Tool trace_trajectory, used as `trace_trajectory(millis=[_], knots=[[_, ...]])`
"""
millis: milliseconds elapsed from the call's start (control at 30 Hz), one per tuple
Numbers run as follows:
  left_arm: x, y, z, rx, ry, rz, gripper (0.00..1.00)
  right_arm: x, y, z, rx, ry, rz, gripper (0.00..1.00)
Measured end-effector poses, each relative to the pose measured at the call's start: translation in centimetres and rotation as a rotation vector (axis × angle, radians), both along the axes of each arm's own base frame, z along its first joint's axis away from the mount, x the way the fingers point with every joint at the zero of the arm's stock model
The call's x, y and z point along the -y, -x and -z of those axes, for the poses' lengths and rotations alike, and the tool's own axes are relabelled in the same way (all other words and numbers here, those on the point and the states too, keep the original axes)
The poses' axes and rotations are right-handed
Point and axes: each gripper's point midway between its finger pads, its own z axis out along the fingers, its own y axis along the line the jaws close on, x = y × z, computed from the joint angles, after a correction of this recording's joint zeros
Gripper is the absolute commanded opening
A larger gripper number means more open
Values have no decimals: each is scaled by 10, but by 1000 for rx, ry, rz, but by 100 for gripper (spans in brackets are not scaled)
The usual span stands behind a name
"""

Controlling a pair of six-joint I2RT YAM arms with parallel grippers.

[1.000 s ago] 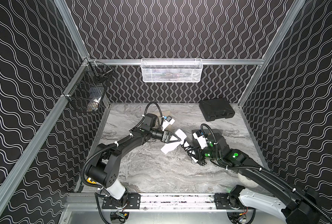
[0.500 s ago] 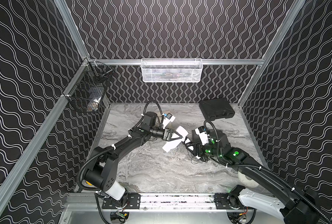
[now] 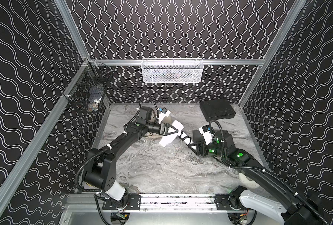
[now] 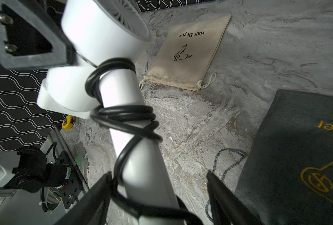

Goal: Pack away hair dryers
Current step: Fold the hair dryer.

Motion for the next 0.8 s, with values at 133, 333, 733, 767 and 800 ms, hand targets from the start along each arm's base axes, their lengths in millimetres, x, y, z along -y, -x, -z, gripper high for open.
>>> trace_trajectory(millis=[133,333,733,767,800], knots=[[0,0,-4,24,-16,13,8,0,2,-2,-3,-11,-17,74],[-2,3,2,21,-40,15,8,-10,5,8,-55,-18,-67,64],[-9,11,8,37,-74,-23,0,-31,4,12,-118,-95,-147,46],[-9,12,8,37,-72,-24,0,-33,4,11,-122,-104,-148,45],[-9,13,7,40,-70,-24,0,-35,4,10,-127,-113,-149,45]])
